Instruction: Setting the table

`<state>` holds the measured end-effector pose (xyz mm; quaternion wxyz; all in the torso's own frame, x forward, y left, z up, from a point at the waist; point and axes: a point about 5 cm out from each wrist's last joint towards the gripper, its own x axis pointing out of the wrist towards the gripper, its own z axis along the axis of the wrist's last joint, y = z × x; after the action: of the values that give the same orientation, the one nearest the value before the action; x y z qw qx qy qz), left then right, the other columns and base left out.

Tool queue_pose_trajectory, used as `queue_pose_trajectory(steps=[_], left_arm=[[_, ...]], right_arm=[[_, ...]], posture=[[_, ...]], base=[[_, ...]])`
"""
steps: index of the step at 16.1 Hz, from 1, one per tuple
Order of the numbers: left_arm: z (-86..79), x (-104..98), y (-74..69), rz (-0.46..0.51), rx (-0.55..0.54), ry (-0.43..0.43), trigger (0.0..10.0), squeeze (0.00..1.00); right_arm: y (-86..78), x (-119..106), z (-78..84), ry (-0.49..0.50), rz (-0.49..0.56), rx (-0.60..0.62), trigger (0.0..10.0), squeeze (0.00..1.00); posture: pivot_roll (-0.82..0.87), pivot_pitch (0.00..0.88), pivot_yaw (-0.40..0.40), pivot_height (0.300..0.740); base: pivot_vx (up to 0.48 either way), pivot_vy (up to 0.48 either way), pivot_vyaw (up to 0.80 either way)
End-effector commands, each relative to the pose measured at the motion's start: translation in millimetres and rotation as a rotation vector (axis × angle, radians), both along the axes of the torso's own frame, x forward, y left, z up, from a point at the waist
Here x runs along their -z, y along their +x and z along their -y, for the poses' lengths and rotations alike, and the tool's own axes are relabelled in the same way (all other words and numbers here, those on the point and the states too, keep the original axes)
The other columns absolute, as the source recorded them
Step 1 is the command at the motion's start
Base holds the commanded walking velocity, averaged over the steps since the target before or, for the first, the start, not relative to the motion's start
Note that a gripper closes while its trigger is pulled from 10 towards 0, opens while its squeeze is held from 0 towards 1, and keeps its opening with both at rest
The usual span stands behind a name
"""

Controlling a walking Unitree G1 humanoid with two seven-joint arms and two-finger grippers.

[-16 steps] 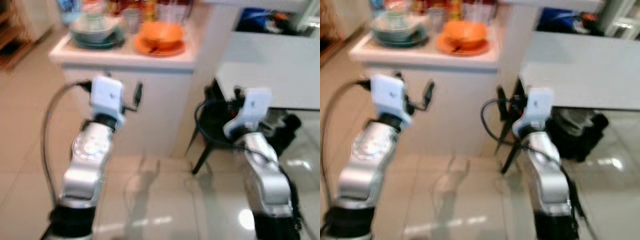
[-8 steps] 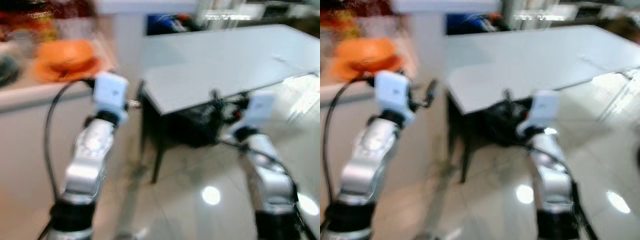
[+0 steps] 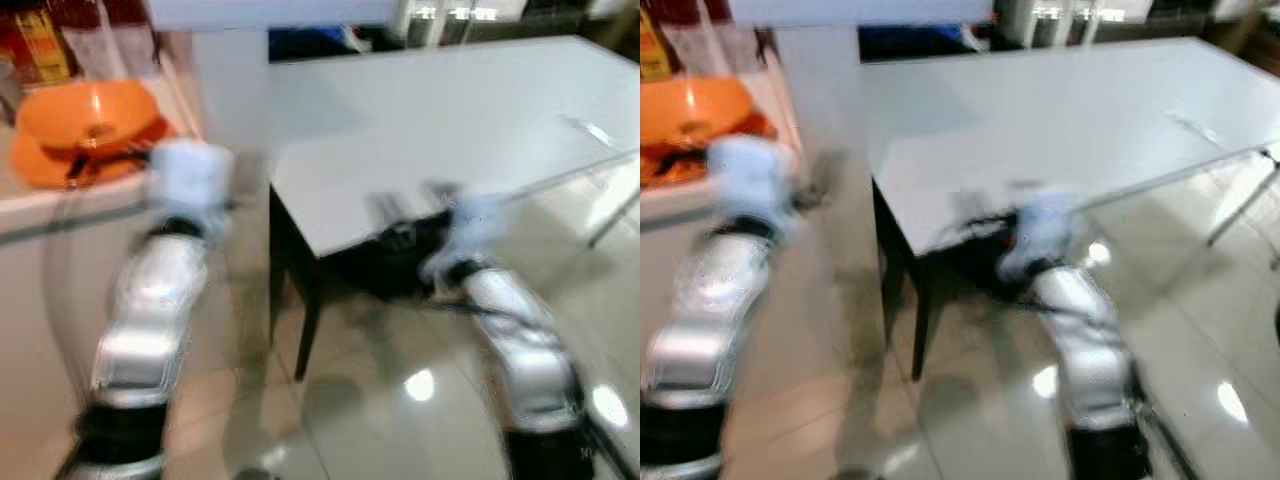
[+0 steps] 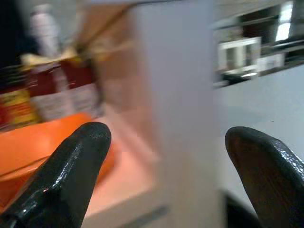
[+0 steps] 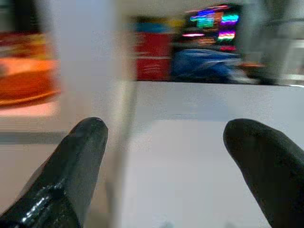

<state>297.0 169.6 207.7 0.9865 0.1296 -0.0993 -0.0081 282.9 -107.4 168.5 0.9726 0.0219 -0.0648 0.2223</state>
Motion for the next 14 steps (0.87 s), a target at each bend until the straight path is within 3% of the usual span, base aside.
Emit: queue_pose_trajectory(steps=[1,5,7,10,11,14], left_arm=[[9.8,-7,-2.0,0.027,0.038,-0.002,10.0,0.0],[1.4,-1,-15.9,0.001,0.04,0.023,10.0,0.0],[4.1,-8,-17.0,0.023,0.068,0.043,10.0,0.0],[25.7,-16,-25.1,0.05,0.323,-0.05,10.0,0.0],[25.5,-14,-26.1,0.025,0.364,-0.063,10.0,1.0],[4.3,-15,-15.7,-0.003,0.304,-0.07,10.0,1.0]], right_arm=[[-0.9,1,10.4,-0.03,-0.004,0.015,10.0,0.0],[-5.5,7,7.4,-0.042,-0.021,-0.029,10.0,0.0],[-4.7,10,17.2,0.01,-0.035,0.064,10.0,0.0],[-11.8,3,38.6,0.097,0.025,0.172,10.0,0.0],[-18.2,0,41.2,0.117,0.048,0.145,10.0,0.0],[-35.8,3,39.6,0.116,0.013,-0.018,10.0,0.0]], posture=[[0.12,0.0,-0.09,0.74],[0.13,0.0,-0.099,0.74],[0.13,0.0,-0.104,0.74],[0.12,0.0,-0.084,0.74],[0.12,0.0,-0.076,0.74],[0.12,0.001,-0.067,0.74]], base=[[0.431,0.0,0.8],[0.428,0.0,0.8],[0.413,0.0,0.0],[0.0,0.0,0.0],[0.0,0.0,0.0],[0.0,0.0,0.0]])
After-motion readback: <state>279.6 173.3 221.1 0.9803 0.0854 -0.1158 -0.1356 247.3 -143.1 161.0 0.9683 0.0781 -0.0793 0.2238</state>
